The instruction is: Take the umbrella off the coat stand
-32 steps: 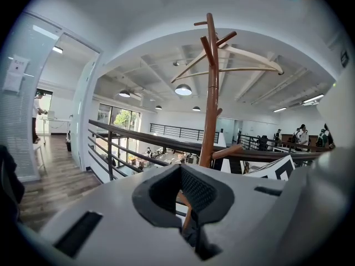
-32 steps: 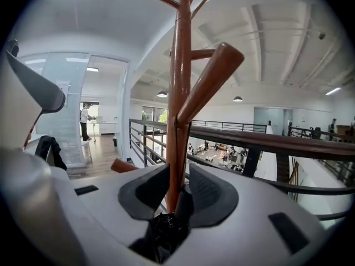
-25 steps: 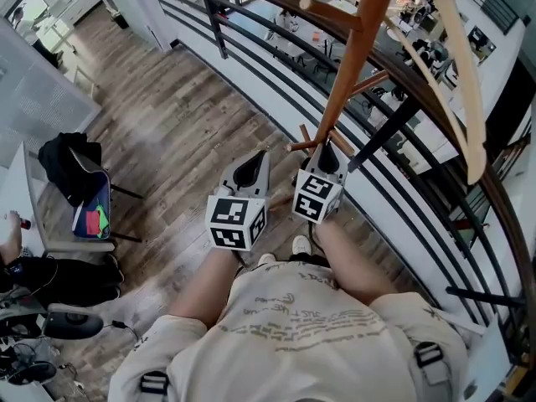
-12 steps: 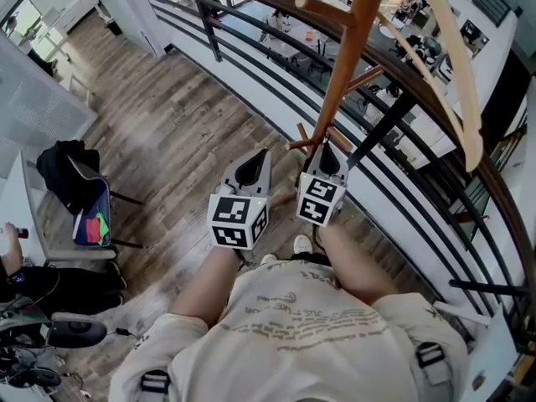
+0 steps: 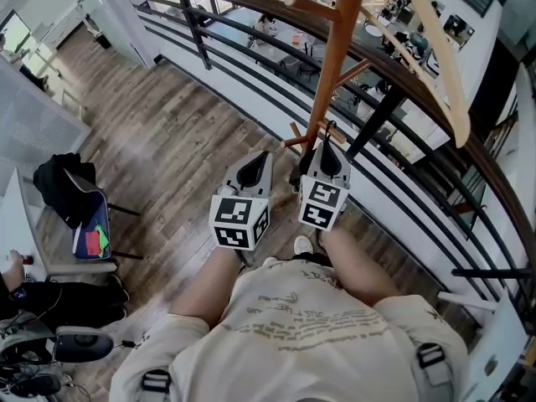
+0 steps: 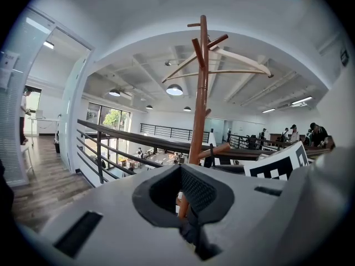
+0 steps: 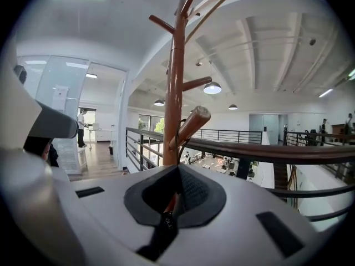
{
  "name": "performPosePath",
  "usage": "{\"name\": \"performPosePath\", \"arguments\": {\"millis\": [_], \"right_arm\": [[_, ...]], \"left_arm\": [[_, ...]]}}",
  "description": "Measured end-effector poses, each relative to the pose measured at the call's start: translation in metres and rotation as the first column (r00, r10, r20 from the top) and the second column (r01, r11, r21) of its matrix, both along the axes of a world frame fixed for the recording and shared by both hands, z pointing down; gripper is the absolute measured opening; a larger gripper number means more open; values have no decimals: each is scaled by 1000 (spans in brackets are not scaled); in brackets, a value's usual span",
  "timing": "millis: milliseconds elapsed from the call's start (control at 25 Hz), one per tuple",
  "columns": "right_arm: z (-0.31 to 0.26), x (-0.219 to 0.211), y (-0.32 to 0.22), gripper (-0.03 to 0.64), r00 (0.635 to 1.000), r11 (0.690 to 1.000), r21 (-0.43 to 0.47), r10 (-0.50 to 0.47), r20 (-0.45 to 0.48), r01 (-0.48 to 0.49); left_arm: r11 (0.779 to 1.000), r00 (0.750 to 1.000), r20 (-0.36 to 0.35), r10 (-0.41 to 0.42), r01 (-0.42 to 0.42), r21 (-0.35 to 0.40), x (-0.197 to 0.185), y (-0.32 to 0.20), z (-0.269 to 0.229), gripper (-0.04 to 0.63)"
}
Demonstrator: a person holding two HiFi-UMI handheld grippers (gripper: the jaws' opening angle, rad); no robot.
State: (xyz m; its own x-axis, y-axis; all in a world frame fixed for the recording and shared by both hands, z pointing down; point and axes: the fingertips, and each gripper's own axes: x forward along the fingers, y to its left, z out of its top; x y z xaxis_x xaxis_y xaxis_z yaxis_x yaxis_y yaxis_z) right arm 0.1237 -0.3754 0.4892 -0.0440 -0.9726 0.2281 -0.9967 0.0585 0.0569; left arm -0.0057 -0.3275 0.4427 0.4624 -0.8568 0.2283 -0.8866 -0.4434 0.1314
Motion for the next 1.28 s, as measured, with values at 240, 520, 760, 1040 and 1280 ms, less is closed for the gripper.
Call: {"name": "performPosePath", "arguments": {"millis": [240, 520, 760, 1040, 1280], "right_arm": [[-15, 12, 15, 5, 999, 999, 30, 36, 1, -36], [-29, 26, 37, 5, 997, 995, 55, 80, -7, -80], [-46, 45, 55, 5, 994, 991, 71, 110, 12, -110], [-57, 61, 75, 5, 994, 990, 91, 108, 24, -110], [-66, 75, 85, 5, 993, 988, 104, 110, 44, -114]], "left_arm": [[999, 999, -5, 43, -43, 9, 10, 7, -2, 5], [995, 995, -16, 103, -102, 15, 23, 16, -1, 5], [987, 987, -25, 161, -160, 15, 42, 20, -3, 5], [974, 974, -35, 226, -225, 20, 63, 18, -6, 5], [961, 960, -39, 278, -277, 25, 82, 15, -8, 5]]}}
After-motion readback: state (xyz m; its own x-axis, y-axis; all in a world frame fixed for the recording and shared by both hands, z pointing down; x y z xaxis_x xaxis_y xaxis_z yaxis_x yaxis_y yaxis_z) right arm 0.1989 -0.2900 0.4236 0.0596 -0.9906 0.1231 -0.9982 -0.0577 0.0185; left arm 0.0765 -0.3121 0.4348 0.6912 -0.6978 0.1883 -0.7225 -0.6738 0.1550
